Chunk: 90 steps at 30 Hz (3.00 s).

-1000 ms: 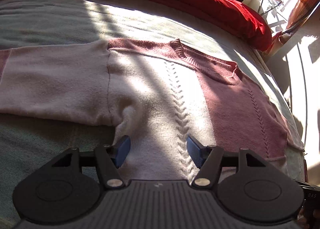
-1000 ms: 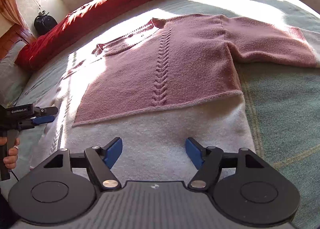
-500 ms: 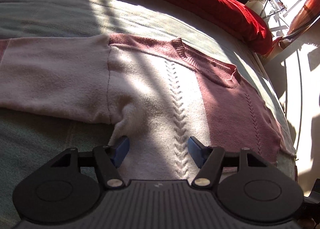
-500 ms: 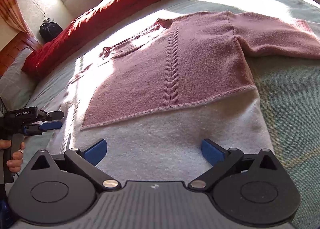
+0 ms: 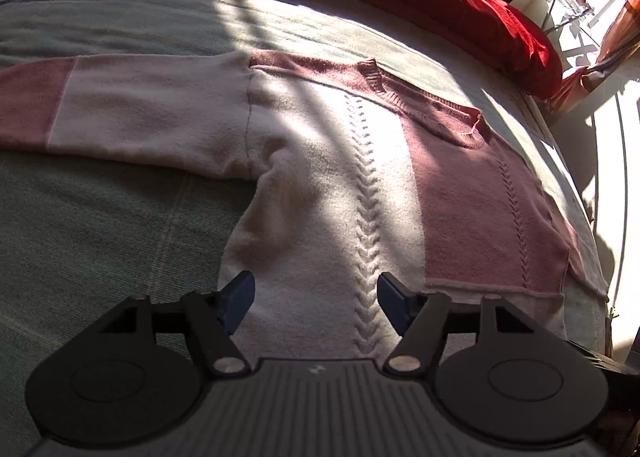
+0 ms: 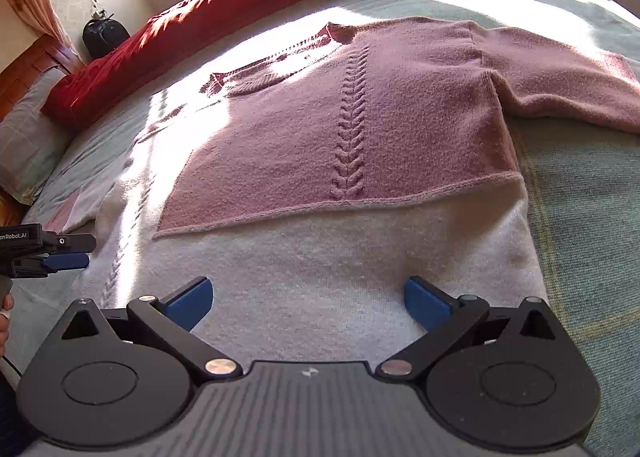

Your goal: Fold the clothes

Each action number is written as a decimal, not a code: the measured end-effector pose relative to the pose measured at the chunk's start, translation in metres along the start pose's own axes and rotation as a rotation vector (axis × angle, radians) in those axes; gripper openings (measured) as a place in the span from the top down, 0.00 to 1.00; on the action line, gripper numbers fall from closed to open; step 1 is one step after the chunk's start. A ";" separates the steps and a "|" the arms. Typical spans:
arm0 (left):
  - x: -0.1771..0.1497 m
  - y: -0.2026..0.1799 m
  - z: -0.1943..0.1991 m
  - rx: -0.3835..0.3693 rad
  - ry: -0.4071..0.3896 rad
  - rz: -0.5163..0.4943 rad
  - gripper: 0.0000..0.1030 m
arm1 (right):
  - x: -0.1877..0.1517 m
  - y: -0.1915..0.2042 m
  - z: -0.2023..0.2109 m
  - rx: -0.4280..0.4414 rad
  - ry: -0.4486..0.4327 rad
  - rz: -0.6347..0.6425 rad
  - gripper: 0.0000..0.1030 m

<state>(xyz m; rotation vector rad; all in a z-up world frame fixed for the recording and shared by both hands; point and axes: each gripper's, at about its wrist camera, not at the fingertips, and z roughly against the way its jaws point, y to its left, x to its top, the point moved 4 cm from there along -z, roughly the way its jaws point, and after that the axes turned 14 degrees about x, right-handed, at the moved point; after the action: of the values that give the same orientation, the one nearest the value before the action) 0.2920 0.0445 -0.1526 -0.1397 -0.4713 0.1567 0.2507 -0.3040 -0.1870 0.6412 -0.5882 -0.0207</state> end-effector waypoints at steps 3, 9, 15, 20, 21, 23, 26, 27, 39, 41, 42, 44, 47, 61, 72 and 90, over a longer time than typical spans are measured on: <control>-0.008 -0.014 0.015 -0.023 -0.025 -0.037 0.27 | 0.000 0.003 -0.004 -0.021 0.015 0.019 0.00; -0.033 0.000 -0.008 0.137 0.019 0.029 0.29 | -0.012 0.019 -0.011 -0.107 0.050 0.185 0.00; -0.051 -0.023 0.032 0.174 -0.117 -0.057 0.25 | -0.024 0.026 0.012 -0.089 -0.017 0.234 0.00; -0.067 -0.053 0.034 0.092 -0.157 -0.114 0.20 | 0.000 0.008 0.051 -0.014 -0.190 0.111 0.00; -0.069 -0.057 0.031 0.096 -0.155 -0.129 0.20 | 0.010 0.003 0.056 0.001 -0.214 0.090 0.00; -0.073 -0.063 0.026 0.098 -0.150 -0.149 0.20 | 0.031 -0.008 0.061 0.025 -0.245 0.053 0.00; -0.073 -0.066 0.022 0.099 -0.144 -0.152 0.20 | 0.061 -0.024 0.051 0.048 -0.248 0.006 0.00; -0.073 -0.066 0.022 0.102 -0.146 -0.154 0.20 | 0.071 -0.028 0.042 0.076 -0.240 -0.005 0.00; -0.074 -0.066 0.015 0.127 -0.127 -0.160 0.20 | 0.047 -0.061 0.026 0.051 -0.142 -0.001 0.00; -0.075 -0.068 0.014 0.114 -0.124 -0.160 0.20 | 0.047 -0.063 0.044 0.076 -0.159 -0.027 0.01; -0.075 -0.070 0.015 0.109 -0.126 -0.162 0.20 | 0.050 -0.065 0.054 0.090 -0.180 -0.050 0.01; -0.076 -0.073 0.019 0.100 -0.132 -0.164 0.20 | 0.061 -0.078 0.068 0.109 -0.239 -0.111 0.02; -0.076 -0.078 0.023 0.088 -0.138 -0.166 0.20 | 0.072 -0.111 0.078 0.158 -0.302 -0.262 0.16; -0.077 -0.086 0.017 0.106 -0.126 -0.194 0.20 | 0.089 -0.197 0.054 0.130 -0.417 -0.564 0.87; -0.078 -0.087 0.016 0.098 -0.120 -0.208 0.20 | 0.107 -0.188 0.061 -0.053 -0.358 -0.320 0.74; -0.076 -0.074 0.047 0.096 -0.180 -0.200 0.19 | 0.120 -0.044 0.065 0.139 -0.121 -0.036 0.57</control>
<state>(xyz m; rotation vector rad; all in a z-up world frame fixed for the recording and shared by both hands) 0.2119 -0.0373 -0.1317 0.0167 -0.6526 -0.0042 0.3241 -0.3994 -0.1086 0.7896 -0.6989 -0.0531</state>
